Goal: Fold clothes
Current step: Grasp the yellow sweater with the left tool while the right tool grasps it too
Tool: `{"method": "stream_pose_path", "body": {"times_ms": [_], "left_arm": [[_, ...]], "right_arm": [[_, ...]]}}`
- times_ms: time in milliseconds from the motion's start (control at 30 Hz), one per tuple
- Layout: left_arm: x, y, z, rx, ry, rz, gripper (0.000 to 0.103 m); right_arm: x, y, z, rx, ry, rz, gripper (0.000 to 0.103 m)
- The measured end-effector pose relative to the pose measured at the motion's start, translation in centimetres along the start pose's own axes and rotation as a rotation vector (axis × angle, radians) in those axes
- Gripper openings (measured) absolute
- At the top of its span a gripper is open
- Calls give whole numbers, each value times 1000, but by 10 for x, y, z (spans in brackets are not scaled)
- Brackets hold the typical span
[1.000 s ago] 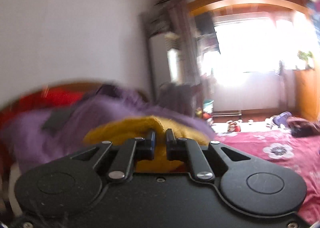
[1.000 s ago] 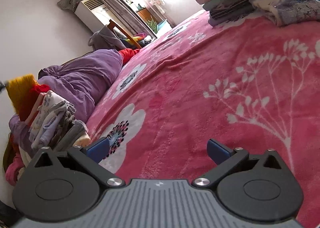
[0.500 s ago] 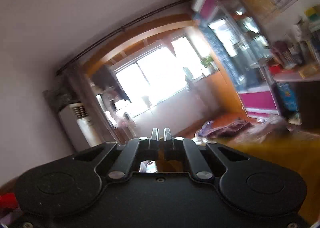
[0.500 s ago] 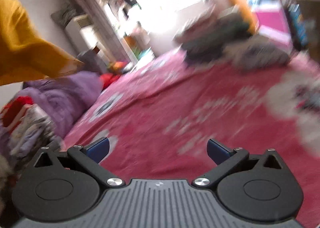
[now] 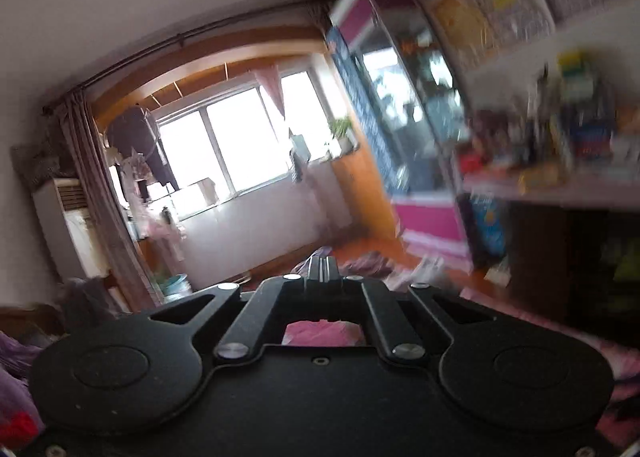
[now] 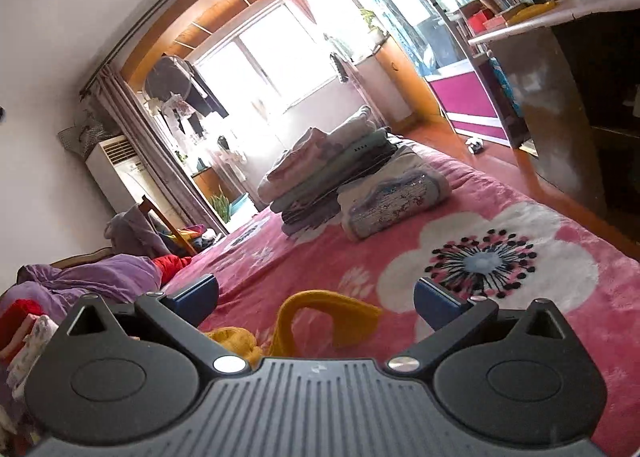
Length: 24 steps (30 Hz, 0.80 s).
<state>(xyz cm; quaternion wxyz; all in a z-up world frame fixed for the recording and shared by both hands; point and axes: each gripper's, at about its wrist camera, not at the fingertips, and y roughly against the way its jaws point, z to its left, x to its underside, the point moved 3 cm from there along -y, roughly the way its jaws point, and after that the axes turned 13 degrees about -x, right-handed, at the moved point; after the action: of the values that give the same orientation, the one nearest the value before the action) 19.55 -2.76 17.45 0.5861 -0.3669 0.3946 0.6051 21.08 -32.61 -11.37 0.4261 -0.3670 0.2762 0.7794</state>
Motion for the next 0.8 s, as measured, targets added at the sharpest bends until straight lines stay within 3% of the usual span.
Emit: {"method": "stream_pose_path", "body": {"times_ms": [33, 100, 133, 167, 333, 567, 667, 800], "left_arm": [[8, 1, -10, 4, -29, 28, 2], [32, 5, -15, 7, -41, 78, 24], [44, 8, -17, 9, -48, 103, 62], [56, 11, -20, 11, -53, 123, 77], [105, 39, -38, 31, -143, 187, 77], [178, 83, -49, 10, -261, 280, 78], [196, 92, -63, 13, -308, 290, 77], [226, 103, -85, 21, -453, 257, 77]], "right_arm": [[-3, 6, -4, 7, 1, -18, 103], [-6, 12, -9, 13, 11, -25, 103], [-4, 11, -7, 9, 22, -8, 103], [-3, 9, -4, 2, 37, 8, 103], [13, -9, 15, -41, 144, 77, 103], [46, -21, 76, -10, 504, 270, 103], [60, -22, 99, -64, 539, 323, 103], [88, -29, 133, -110, 758, 339, 102]]}}
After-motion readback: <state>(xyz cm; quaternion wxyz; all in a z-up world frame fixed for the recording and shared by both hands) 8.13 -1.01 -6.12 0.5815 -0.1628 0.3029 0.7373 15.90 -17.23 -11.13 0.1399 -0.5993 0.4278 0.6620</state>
